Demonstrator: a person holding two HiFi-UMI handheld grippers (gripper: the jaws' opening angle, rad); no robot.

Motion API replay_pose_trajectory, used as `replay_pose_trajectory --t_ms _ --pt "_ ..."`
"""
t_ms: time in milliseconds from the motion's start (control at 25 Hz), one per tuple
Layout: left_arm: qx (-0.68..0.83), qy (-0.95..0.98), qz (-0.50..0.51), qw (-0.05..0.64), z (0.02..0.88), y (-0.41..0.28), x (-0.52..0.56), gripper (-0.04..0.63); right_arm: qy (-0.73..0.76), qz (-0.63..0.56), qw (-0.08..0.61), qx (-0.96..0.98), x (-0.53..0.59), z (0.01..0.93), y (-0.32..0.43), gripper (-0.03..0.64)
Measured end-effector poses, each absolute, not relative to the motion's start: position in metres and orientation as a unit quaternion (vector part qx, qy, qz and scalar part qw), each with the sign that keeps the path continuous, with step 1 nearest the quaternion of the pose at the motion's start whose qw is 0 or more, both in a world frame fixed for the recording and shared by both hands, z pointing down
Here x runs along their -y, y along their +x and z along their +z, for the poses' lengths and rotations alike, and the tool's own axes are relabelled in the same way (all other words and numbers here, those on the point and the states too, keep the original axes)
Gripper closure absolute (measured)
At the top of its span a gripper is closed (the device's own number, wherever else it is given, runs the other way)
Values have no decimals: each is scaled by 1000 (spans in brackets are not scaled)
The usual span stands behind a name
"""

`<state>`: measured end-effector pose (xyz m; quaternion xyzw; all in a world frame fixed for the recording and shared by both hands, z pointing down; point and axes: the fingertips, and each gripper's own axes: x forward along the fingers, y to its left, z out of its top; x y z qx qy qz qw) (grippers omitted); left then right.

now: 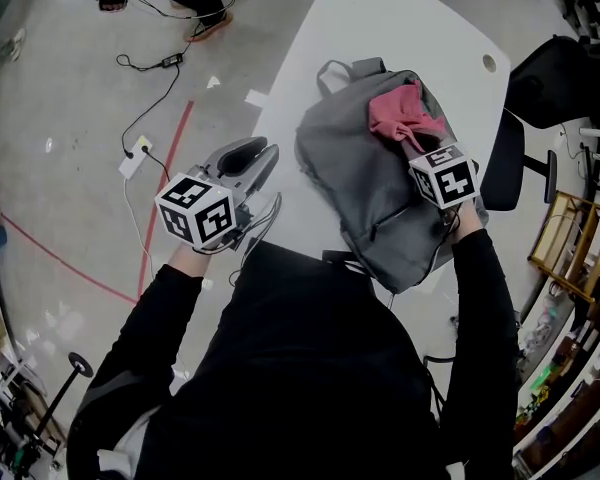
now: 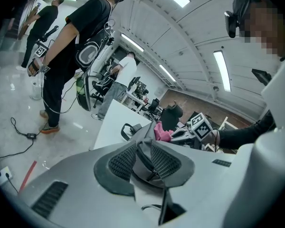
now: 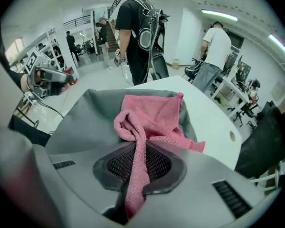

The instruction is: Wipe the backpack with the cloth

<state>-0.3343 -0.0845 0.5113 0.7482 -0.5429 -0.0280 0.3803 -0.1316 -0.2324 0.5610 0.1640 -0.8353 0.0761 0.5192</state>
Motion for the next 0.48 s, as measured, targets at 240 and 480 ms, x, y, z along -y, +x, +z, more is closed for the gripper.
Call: replay_pose_trajectory --t_ms 240,480 --pt "546 745 -30 382 512 -339 79 483 314 126 452 826 306 526 -100 561" --pt "546 743 -27 386 516 -344 73 483 405 157 374 820 355 493 -99 561"
